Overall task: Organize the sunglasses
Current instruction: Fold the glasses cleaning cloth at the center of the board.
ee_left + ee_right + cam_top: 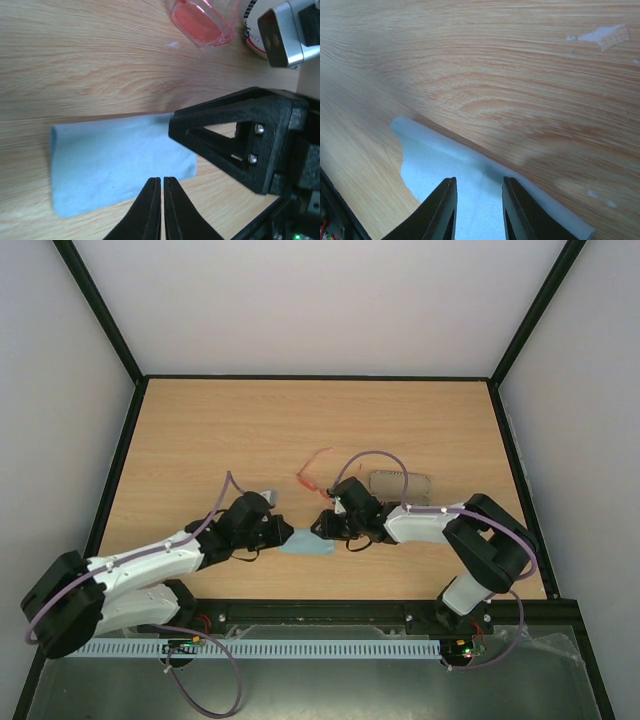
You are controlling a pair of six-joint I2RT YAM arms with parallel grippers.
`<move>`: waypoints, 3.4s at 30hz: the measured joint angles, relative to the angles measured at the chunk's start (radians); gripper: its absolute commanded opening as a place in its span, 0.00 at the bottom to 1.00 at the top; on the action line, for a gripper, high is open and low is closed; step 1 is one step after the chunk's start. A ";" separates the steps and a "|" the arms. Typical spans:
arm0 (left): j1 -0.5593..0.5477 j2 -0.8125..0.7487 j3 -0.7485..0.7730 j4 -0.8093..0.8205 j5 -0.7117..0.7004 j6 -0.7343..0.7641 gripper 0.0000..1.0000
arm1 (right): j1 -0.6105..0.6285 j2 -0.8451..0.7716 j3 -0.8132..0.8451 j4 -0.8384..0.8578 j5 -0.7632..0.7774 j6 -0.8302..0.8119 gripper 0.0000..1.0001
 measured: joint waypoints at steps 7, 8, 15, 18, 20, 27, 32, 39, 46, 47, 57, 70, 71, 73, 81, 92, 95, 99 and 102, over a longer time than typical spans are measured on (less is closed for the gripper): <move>-0.002 0.176 0.031 0.140 0.050 0.003 0.02 | 0.000 -0.018 0.000 0.000 0.000 -0.003 0.28; -0.002 0.197 0.031 0.160 0.055 0.003 0.02 | 0.000 -0.018 0.000 0.000 0.000 -0.003 0.28; -0.002 0.318 0.048 0.254 0.069 0.018 0.02 | 0.000 -0.018 -0.002 0.000 0.001 -0.003 0.28; -0.002 0.347 0.056 0.267 0.064 0.031 0.02 | 0.000 -0.018 -0.002 0.000 0.002 -0.003 0.28; 0.000 0.361 0.058 0.274 0.060 0.042 0.02 | -0.001 -0.018 -0.002 0.000 0.003 -0.004 0.28; 0.011 0.404 0.064 0.280 0.040 0.069 0.02 | -0.004 -0.018 -0.002 0.000 0.006 -0.007 0.28; 0.027 0.417 0.064 0.280 0.030 0.087 0.02 | -0.004 -0.018 -0.002 0.000 0.007 -0.008 0.28; 0.058 0.425 0.064 0.280 0.016 0.110 0.02 | -0.004 -0.015 -0.002 0.000 0.008 -0.010 0.28; 0.073 0.424 0.060 0.280 0.016 0.128 0.02 | -0.004 -0.008 -0.005 0.000 0.008 -0.010 0.28; 0.073 0.424 0.056 0.280 0.015 0.129 0.02 | -0.004 -0.007 -0.005 0.000 0.008 -0.009 0.28; 0.077 0.282 0.008 0.263 0.021 0.130 0.06 | -0.004 -0.004 -0.005 0.000 0.008 -0.009 0.28; 0.072 0.311 0.009 0.261 0.056 0.132 0.05 | -0.004 0.005 -0.005 0.000 0.007 -0.009 0.28; 0.072 0.325 0.009 0.265 0.060 0.132 0.05 | -0.004 0.005 -0.005 0.000 0.007 -0.009 0.28; 0.072 0.345 0.009 0.274 0.062 0.132 0.05 | -0.004 0.005 -0.005 0.000 0.007 -0.009 0.28; 0.072 0.411 0.009 0.314 0.060 0.132 0.04 | -0.004 0.008 -0.005 0.001 0.007 -0.010 0.28; 0.073 0.387 0.008 0.280 0.017 0.146 0.04 | -0.004 0.008 -0.005 0.000 0.011 -0.013 0.28; 0.077 0.364 0.007 0.256 0.005 0.152 0.04 | -0.004 0.005 -0.005 -0.004 0.019 -0.015 0.28; 0.079 0.345 0.006 0.244 -0.008 0.156 0.04 | -0.004 -0.005 -0.010 -0.016 0.032 -0.021 0.28; 0.079 0.343 0.002 0.241 -0.012 0.159 0.04 | -0.005 -0.018 -0.021 -0.021 0.045 -0.025 0.28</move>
